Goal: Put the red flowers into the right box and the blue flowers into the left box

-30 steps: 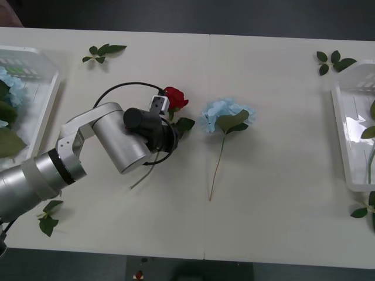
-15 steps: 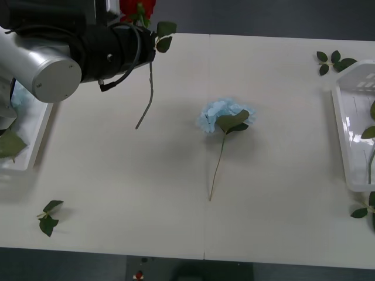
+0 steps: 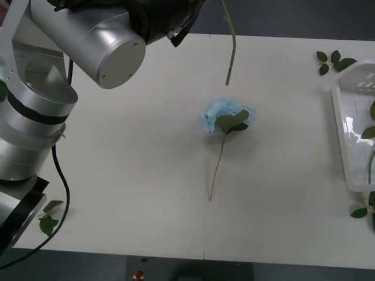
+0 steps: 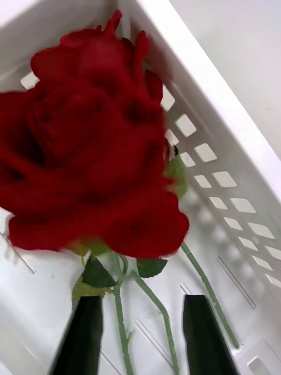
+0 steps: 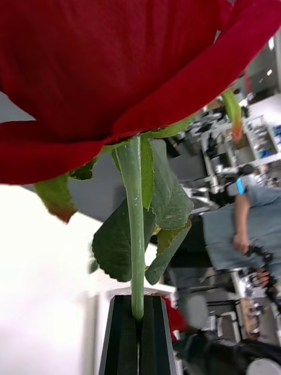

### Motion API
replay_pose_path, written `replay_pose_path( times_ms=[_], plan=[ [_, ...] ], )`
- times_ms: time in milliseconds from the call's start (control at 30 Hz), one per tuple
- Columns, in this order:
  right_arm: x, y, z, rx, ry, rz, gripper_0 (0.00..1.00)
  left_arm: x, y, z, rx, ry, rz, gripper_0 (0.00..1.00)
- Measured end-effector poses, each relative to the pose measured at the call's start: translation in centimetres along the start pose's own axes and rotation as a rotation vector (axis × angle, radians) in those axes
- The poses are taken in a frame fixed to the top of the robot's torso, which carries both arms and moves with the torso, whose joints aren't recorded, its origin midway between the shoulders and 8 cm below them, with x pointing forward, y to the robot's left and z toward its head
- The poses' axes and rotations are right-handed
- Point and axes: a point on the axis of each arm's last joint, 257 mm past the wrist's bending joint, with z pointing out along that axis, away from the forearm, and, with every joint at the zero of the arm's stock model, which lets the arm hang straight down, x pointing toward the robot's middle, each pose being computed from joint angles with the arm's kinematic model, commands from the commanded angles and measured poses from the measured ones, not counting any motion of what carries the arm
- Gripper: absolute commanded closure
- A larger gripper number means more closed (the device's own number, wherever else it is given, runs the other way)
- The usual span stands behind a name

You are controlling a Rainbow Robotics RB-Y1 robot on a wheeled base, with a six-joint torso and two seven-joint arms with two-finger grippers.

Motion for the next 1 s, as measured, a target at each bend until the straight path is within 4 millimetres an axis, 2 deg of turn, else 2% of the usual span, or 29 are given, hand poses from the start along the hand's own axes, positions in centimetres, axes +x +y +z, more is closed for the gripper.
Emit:
replay_pose_path(
  times_ms=[67, 167, 267, 333, 467, 567, 733, 800, 1000],
  plan=[
    [-0.2, 0.1, 0.0, -0.004, -0.009, -0.026, 0.0, 0.6, -1.2, 0.4, 0.015, -0.017, 0.021, 1.0],
    [-0.1, 0.8, -0.3, -0.019, -0.004, -0.169, 0.0, 2.5, -2.6, 1.0, 0.029, -0.012, 0.08, 1.0],
    [0.8, 2.8, -1.5, -0.085, 0.033, -0.336, 0.0, 4.4, -3.8, 1.2, 0.048, 0.014, 0.106, 1.0],
    [1.2, 4.3, -2.9, -0.153, 0.056, -0.376, 0.0, 5.1, -4.7, 0.9, 0.068, 0.023, 0.108, 1.0],
    [2.4, 7.6, -6.8, -0.344, 0.111, -0.392, 0.0, 5.3, -6.1, 0.3, 0.101, 0.024, 0.113, 1.0],
    [3.4, 10.0, -9.5, -0.495, 0.119, -0.485, 0.0, 6.0, -6.6, 0.0, 0.112, 0.032, 0.127, 1.0],
    [6.7, 13.8, -13.6, -0.743, 0.158, -0.664, 0.0, 7.8, -6.7, 0.1, 0.114, 0.054, 0.157, 1.0],
    [8.4, 15.5, -15.8, -0.87, 0.182, -0.715, 0.0, 8.0, -6.9, -0.1, 0.12, 0.058, 0.16, 1.0],
    [11.3, 17.7, -20.8, -1.138, 0.154, -0.904, 0.0, 8.1, -7.6, -0.4, 0.136, 0.057, 0.163, 1.0]
  ],
)
